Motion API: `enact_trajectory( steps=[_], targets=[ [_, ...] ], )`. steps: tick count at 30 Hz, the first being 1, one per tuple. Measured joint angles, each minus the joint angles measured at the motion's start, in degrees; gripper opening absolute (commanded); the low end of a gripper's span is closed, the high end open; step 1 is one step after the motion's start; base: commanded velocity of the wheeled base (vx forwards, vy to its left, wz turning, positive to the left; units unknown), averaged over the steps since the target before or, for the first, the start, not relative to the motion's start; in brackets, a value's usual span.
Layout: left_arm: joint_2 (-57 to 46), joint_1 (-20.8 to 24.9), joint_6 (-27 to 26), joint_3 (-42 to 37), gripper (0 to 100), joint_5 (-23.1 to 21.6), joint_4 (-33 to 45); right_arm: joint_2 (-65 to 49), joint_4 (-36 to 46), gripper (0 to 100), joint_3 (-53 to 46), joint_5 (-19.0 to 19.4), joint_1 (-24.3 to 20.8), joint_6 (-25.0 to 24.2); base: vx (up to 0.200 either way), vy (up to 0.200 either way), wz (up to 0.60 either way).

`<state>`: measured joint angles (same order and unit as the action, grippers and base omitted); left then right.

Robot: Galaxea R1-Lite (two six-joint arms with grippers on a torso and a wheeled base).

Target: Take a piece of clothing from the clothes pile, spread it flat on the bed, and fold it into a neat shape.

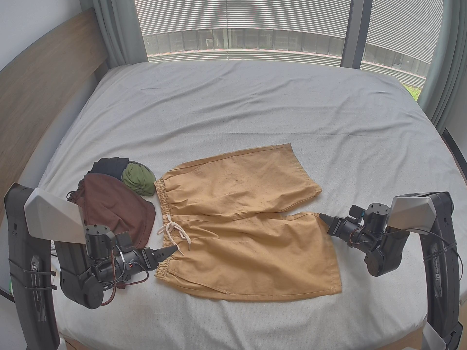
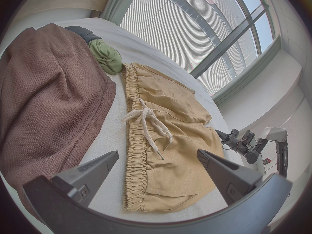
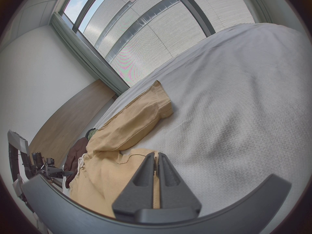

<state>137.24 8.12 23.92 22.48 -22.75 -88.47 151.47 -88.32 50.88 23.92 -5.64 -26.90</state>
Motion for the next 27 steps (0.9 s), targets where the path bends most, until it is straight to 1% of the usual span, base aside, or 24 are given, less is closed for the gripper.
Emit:
enact_trajectory(
  steps=[6, 19, 20, 27],
  targets=[
    [0.4, 0.0, -0.1, 0.0, 100, 0.1, 0.0, 0.0, 0.0, 0, 2.0, -1.4, 0.7, -0.1, 0.0, 0.0, 0.0],
    [1.5, -0.2, -0.3, -0.5, 100, 0.5, 0.0, 0.2, -0.1, 0, 3.5, -1.8, 1.2, -0.5, 0.0, 0.0, 0.0],
    [1.6, -0.2, -0.3, -0.5, 100, 0.5, 0.0, 0.2, -0.1, 100, 3.5, -1.6, 1.2, -0.4, 0.0, 0.0, 0.0],
    [2.1, -0.3, 0.0, -1.3, 100, 0.5, 0.1, 0.2, -0.3, 100, 3.2, -1.8, 1.2, -0.6, 0.0, 0.0, 0.0]
  ],
)
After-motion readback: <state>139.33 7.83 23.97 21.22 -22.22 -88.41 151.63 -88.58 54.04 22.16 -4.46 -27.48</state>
